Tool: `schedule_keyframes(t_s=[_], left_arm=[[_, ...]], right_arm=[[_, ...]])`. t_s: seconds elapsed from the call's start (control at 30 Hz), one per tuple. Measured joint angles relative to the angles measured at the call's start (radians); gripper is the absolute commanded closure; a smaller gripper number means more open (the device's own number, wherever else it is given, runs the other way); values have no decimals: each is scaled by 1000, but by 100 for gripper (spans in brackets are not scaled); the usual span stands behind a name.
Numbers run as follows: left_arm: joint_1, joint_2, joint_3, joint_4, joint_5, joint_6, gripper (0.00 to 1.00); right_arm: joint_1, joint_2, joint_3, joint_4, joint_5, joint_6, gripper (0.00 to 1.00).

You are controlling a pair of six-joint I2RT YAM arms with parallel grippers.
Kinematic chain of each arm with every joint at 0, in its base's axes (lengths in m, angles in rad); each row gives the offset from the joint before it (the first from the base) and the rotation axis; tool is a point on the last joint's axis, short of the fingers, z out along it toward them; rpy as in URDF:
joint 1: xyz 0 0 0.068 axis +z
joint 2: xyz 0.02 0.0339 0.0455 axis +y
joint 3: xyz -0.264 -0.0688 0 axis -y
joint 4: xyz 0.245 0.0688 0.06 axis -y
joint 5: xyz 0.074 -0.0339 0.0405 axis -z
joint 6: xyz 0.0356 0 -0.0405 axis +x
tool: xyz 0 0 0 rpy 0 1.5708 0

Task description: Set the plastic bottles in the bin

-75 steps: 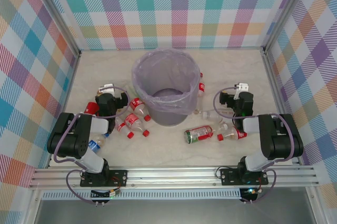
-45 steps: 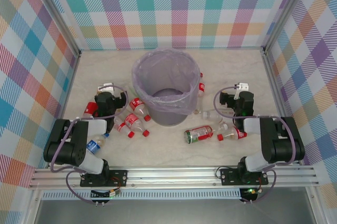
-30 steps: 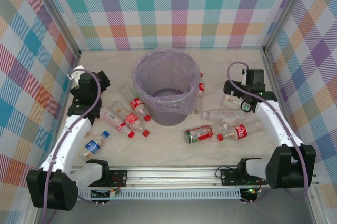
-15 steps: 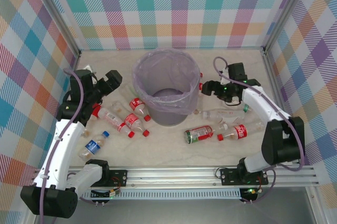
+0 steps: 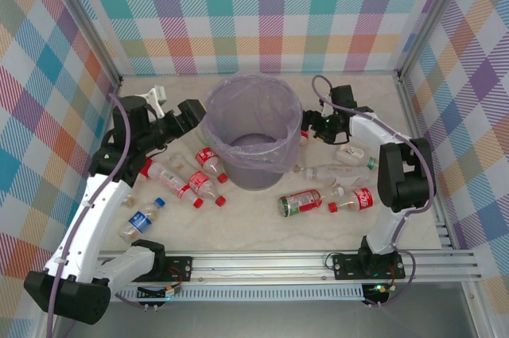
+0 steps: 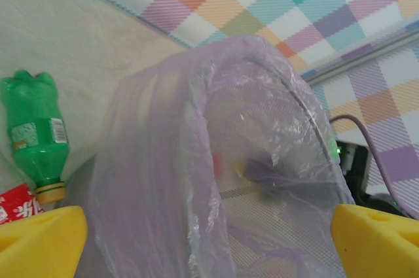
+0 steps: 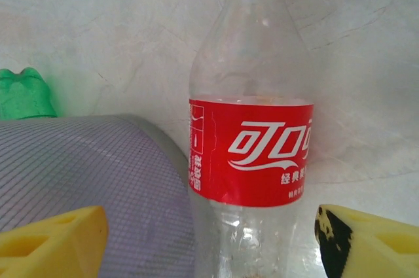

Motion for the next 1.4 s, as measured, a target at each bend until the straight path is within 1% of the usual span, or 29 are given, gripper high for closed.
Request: schedule_keyframes(t_s=[0.2, 0.3, 0.37, 0.43, 0.5, 0.67, 0.7, 0.77, 0.83, 1.0, 1.1, 1.17, 1.3, 1.4], left_arm=[[-81, 22, -3, -6, -16, 2, 21], [-111, 59, 2, -20, -42, 22, 25], [-126, 85, 2, -31, -61, 29, 28], [-135, 103, 2, -41, -73, 35, 31], [-137, 114, 2, -45, -84, 43, 33], [-138, 135, 5, -67, -100, 51, 37], [-138, 140, 5, -68, -103, 52, 38], [-139, 146, 5, -69, -109, 52, 40], [-141, 149, 5, -71, -111, 52, 42], [-142, 161, 23, -87, -132, 51, 43], [-142, 161, 23, -90, -148, 48, 44], [-142, 160, 23, -90, -161, 44, 45], [-142, 159, 22, -85, -170, 32, 47], [-142, 159, 21, -85, -169, 26, 51]], right_arm=[[5, 75, 35, 2, 0, 14, 19], [6, 97, 45, 0, 2, 16, 21], [6, 122, 65, 0, 5, 14, 23], [6, 152, 85, 0, 10, 13, 28], [6, 176, 101, -2, 15, 10, 30], [6, 220, 142, -15, 26, -6, 33], [6, 224, 149, -22, 28, -12, 35], [6, 233, 175, -49, 35, -32, 47], [4, 238, 196, -66, 41, -47, 53], [-24, 234, 243, -105, 45, -77, 50], [-55, 188, 246, -137, 60, -100, 50], [-69, 129, 246, -162, 77, -120, 50], [-89, -56, 248, -196, 127, -169, 51], [-85, -209, 249, -214, 164, -202, 51]])
